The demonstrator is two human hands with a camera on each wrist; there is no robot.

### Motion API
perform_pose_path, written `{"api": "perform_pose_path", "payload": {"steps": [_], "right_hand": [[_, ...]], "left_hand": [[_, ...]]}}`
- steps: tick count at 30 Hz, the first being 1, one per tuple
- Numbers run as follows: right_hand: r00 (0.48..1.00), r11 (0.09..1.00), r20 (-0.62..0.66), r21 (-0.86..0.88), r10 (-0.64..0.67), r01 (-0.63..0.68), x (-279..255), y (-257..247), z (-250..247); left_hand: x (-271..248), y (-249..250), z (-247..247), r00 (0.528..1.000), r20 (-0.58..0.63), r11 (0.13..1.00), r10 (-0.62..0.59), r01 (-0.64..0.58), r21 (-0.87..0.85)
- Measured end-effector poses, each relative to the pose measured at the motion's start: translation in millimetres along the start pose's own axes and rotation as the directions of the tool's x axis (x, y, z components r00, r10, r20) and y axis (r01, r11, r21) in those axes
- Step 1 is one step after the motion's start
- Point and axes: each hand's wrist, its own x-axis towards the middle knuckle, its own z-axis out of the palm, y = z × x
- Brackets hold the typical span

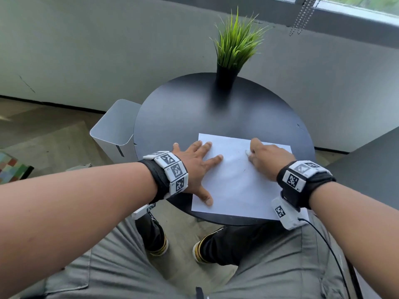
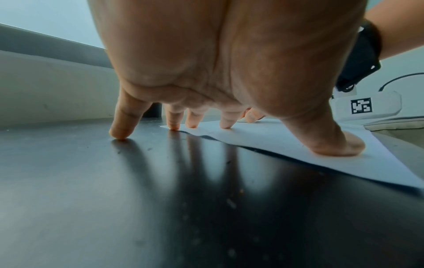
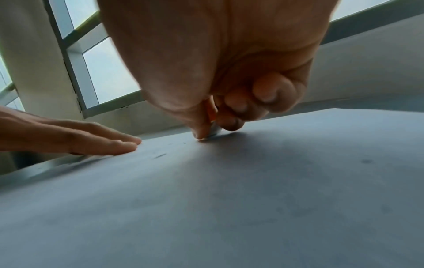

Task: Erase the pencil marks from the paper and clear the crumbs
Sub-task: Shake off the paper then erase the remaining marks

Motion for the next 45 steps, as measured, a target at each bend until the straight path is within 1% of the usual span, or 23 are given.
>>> {"api": "perform_pose_path", "payload": {"steps": [3,5,7,9,11,14,16,18,20,21,23,25,27,29,30,33,35,37,39,40,41,43,45], "right_hand": [[1.0,1.0,0.021,-0.001,0.016,-0.016,-1,-6,-4],[0.998,0.996,-0.058,-0.082,-0.032,0.027,-10,-16,-6],[0.982,0.98,-0.077,-0.116,-0.173,0.164,-29,-38,2],[0.911,0.905,0.009,-0.118,-0.412,0.41,-59,-67,14],[0.847,0.837,0.112,-0.128,-0.52,0.531,-74,-76,19],[0.956,0.946,0.024,-0.135,-0.293,0.294,-45,-48,5],[0.986,0.979,-0.043,-0.128,-0.164,0.157,-38,-35,-1],[0.948,0.938,0.017,-0.144,-0.317,0.316,-53,-51,3],[0.862,0.855,0.132,-0.121,-0.49,0.504,-72,-65,11],[0.869,0.863,0.145,-0.122,-0.474,0.491,-70,-61,9],[0.961,0.949,0.034,-0.152,-0.276,0.278,-46,-36,-1],[0.991,0.979,-0.04,-0.163,-0.13,0.122,-33,-22,-3],[0.962,0.951,-0.012,-0.157,-0.272,0.267,-47,-40,4],[0.866,0.857,0.095,-0.127,-0.491,0.499,-70,-63,16],[0.862,0.856,0.115,-0.116,-0.493,0.504,-72,-62,15],[0.98,0.971,0.002,-0.136,-0.197,0.195,-35,-24,-1],[0.995,0.988,-0.049,-0.132,-0.089,0.082,-27,-15,-5],[0.96,0.953,-0.02,-0.13,-0.28,0.275,-44,-40,0],[0.858,0.852,0.117,-0.115,-0.499,0.511,-73,-67,9],[0.855,0.85,0.153,-0.117,-0.496,0.514,-76,-66,6],[0.878,0.867,0.147,-0.149,-0.456,0.475,-70,-56,3],[0.976,0.963,0.023,-0.163,-0.215,0.216,-44,-22,-5],[0.992,0.982,-0.041,-0.151,-0.119,0.111,-39,-10,-6]], "left_hand": [[-1,3,-6,0.999,-0.049,1.0,0.017,-0.016,0.025],[0,5,-9,0.998,-0.055,0.999,0.037,-0.036,0.024],[1,5,-10,0.999,-0.02,1.0,0.03,-0.03,-0.002],[0,5,-9,1.0,0.007,1.0,0.027,-0.027,-0.005],[-1,6,-4,0.999,-0.008,0.999,0.032,-0.032,0.004],[-1,7,2,0.998,-0.053,0.999,0.041,-0.041,-0.001],[1,6,2,0.998,-0.049,0.999,0.042,-0.042,0.009],[1,3,0,0.999,-0.023,0.999,0.042,-0.041,0.036],[1,0,-3,0.999,0.009,0.999,0.043,-0.043,0.034],[1,-1,-5,0.999,0.021,0.999,0.046,-0.046,0.026],[2,0,-9,0.999,0.03,0.998,0.046,-0.047,0.03],[4,2,-14,0.999,0.039,0.998,0.03,-0.033,0.059],[6,2,-16,0.998,0.052,0.997,0.019,-0.022,0.07],[6,1,-16,0.998,0.066,0.997,0.017,-0.022,0.077],[6,0,-16,0.998,0.069,0.996,0.016,-0.021,0.084],[6,1,-15,0.999,0.053,0.996,0.012,-0.017,0.092],[6,2,-16,0.999,0.054,0.995,0.006,-0.011,0.099],[7,2,-16,0.999,0.054,0.995,0.0,-0.006,0.102],[7,2,-15,0.998,0.058,0.994,-0.005,-0.001,0.108],[7,2,-15,0.998,0.06,0.994,-0.008,0.001,0.109],[6,2,-15,0.998,0.059,0.995,-0.009,0.003,0.104],[7,1,-18,0.999,0.052,0.995,-0.011,0.006,0.099],[9,1,-20,0.998,0.061,0.995,-0.009,0.003,0.102]]}}
